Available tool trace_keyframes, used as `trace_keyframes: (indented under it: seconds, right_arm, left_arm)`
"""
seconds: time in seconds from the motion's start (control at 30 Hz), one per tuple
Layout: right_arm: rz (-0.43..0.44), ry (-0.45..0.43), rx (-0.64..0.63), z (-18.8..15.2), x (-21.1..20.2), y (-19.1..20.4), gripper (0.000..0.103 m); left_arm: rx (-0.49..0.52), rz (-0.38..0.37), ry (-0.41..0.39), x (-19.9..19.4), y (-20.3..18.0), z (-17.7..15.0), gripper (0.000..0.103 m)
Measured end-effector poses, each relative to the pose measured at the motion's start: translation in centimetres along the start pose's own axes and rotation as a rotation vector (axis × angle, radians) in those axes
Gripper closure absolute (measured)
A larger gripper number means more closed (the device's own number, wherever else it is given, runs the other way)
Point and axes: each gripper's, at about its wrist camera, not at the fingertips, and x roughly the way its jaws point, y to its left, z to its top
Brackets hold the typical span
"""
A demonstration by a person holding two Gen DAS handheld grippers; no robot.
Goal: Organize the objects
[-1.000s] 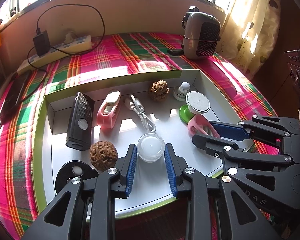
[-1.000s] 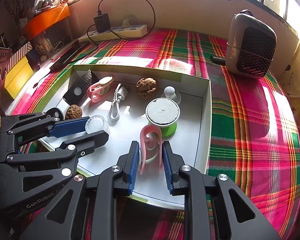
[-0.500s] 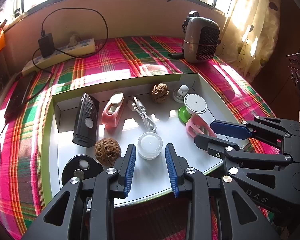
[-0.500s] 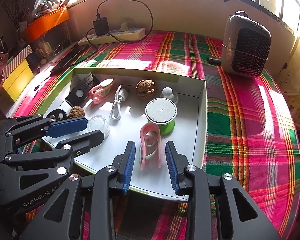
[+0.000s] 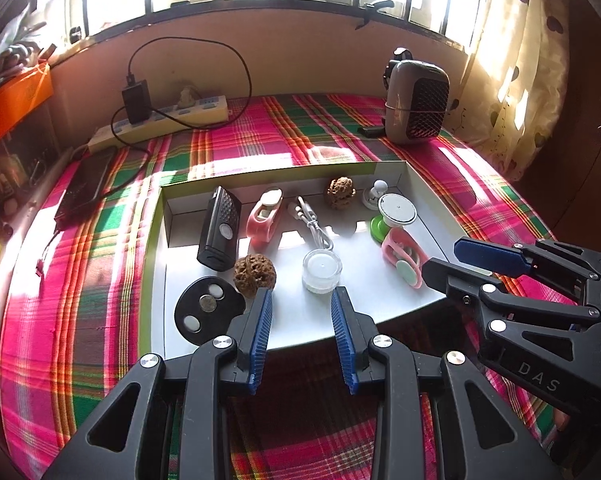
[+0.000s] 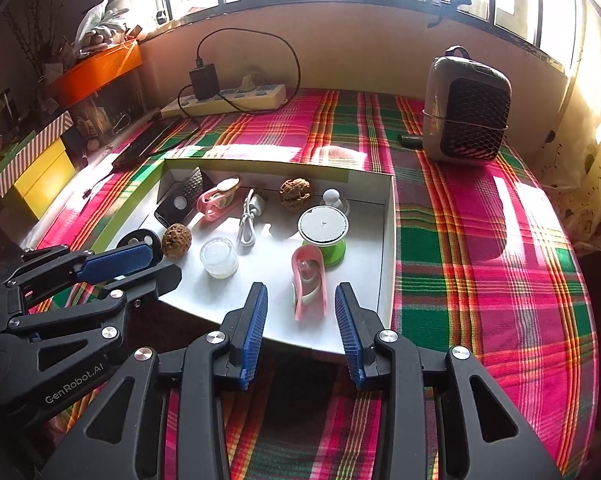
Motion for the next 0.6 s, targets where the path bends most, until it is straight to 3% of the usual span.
trace_keyframes:
  seconds: [0.23,0.37,0.43,0.47,0.6]
  right_arm:
    - [-0.016,-0.017,0.006,-1.5,-1.4,0.6,0.066]
    - [-0.021,-0.025,-0.014,-2.5,-2.1,1.4,0.066]
    - [-0.020,-0.028,-0.025,-3.0,-2.3,1.8,0.062]
    - [-0.020,-0.026,-0.029,-3.2,-2.3,2.0,0.053]
    - [-0.015,-0.013,-0.015,-4.3,-2.2,2.2,0.052]
  left_arm:
    - [-0.014,0.084,-0.043,-2.3,0.1,-1.8,0.074]
    - [-0.035,0.088,-0.028,-2.8,0.4,-3.3,0.074]
    - [-0.041,0.094,-0.021,-2.9,0.5,-4.1,0.074]
    - [-0.052,0.099,-0.017,-2.9,0.6,-4.5,0.074]
    - [-0.074,0.113,0.008,-2.8,1.0,-6.0,0.074]
